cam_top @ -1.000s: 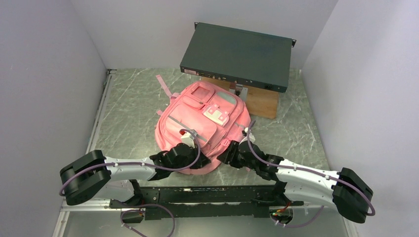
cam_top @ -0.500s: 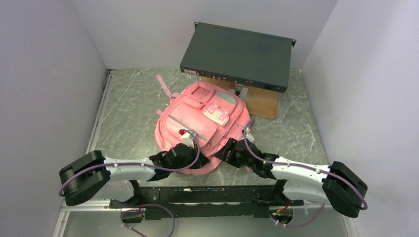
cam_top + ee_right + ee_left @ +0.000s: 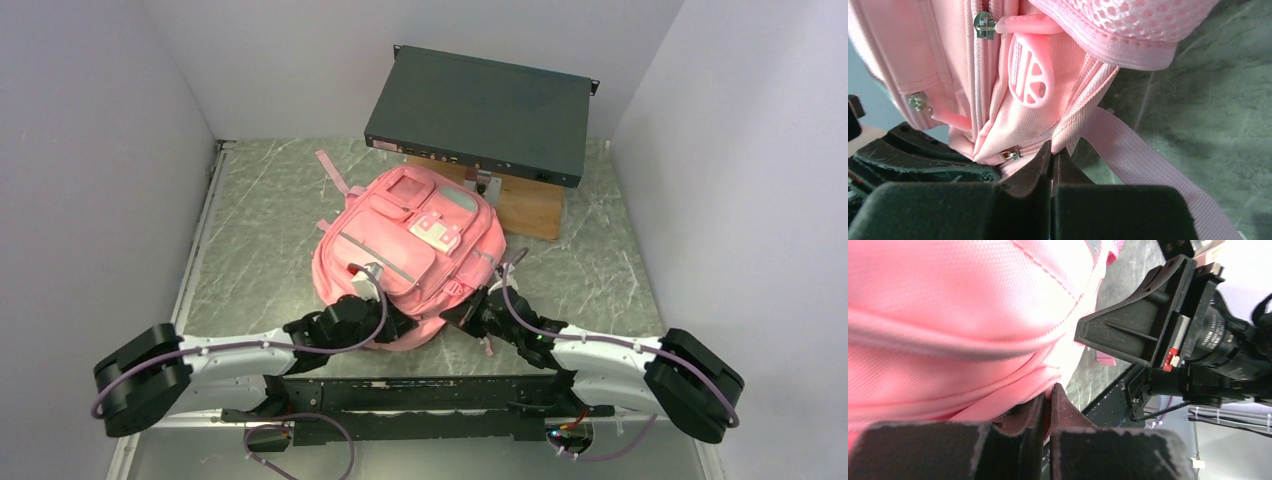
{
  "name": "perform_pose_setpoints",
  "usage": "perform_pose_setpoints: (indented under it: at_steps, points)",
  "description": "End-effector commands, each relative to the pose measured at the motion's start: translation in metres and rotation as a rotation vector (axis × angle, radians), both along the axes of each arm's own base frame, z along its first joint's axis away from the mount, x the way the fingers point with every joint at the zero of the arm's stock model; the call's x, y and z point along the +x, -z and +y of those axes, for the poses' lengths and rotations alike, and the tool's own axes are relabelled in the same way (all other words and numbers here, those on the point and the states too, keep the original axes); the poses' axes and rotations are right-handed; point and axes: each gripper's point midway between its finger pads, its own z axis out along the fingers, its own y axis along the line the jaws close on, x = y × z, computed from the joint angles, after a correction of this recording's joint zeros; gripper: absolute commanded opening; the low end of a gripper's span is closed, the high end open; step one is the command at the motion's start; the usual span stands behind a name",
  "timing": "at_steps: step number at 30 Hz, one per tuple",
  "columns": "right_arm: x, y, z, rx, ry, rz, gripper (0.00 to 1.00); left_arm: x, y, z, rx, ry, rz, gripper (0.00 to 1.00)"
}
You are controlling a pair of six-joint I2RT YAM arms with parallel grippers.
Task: Pack the student bag
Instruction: Zip the student bag at the center of the board.
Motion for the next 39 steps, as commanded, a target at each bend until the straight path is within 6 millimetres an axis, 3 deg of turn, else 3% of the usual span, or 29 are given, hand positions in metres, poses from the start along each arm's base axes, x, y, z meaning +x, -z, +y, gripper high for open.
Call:
perform_pose_setpoints:
  at_steps: [1, 10, 14, 21, 23, 26, 27, 32, 36, 39]
  points:
    - [0.014, -0.004, -0.021, 0.015, 0.099, -0.062, 0.00, 0.008, -0.015, 0.023, -0.016, -0.082, -0.058, 0.00]
    - [0.018, -0.005, -0.032, 0.051, 0.115, -0.088, 0.00, -0.016, -0.003, 0.066, 0.062, -0.056, -0.084, 0.00]
    - [0.020, 0.000, -0.045, -0.006, 0.131, -0.098, 0.00, -0.015, 0.025, 0.107, 0.271, -0.132, -0.061, 0.00]
    - [0.023, -0.006, -0.084, -0.164, 0.219, -0.155, 0.00, 0.000, 0.025, 0.175, 0.480, -0.407, -0.052, 0.00]
    - [0.022, -0.006, -0.092, -0.190, 0.234, -0.164, 0.00, 0.005, 0.013, 0.174, 0.453, -0.423, -0.091, 0.00]
    - [0.021, -0.014, -0.093, -0.222, 0.194, -0.210, 0.00, 0.012, -0.015, 0.161, 0.391, -0.380, -0.172, 0.00]
    - [0.021, -0.021, -0.091, -0.239, 0.162, -0.239, 0.04, 0.014, -0.027, 0.152, 0.359, -0.350, -0.204, 0.00]
    - [0.007, -0.082, -0.050, -0.234, -0.170, -0.470, 0.44, 0.006, -0.067, 0.115, 0.232, -0.180, -0.278, 0.00]
    - [-0.016, -0.119, -0.014, -0.329, -0.397, -0.614, 0.57, 0.000, -0.093, 0.096, 0.132, -0.110, -0.310, 0.00]
    - [-0.037, -0.134, 0.026, -0.430, -0.584, -0.744, 0.68, -0.002, -0.104, 0.090, 0.100, -0.083, -0.326, 0.00]
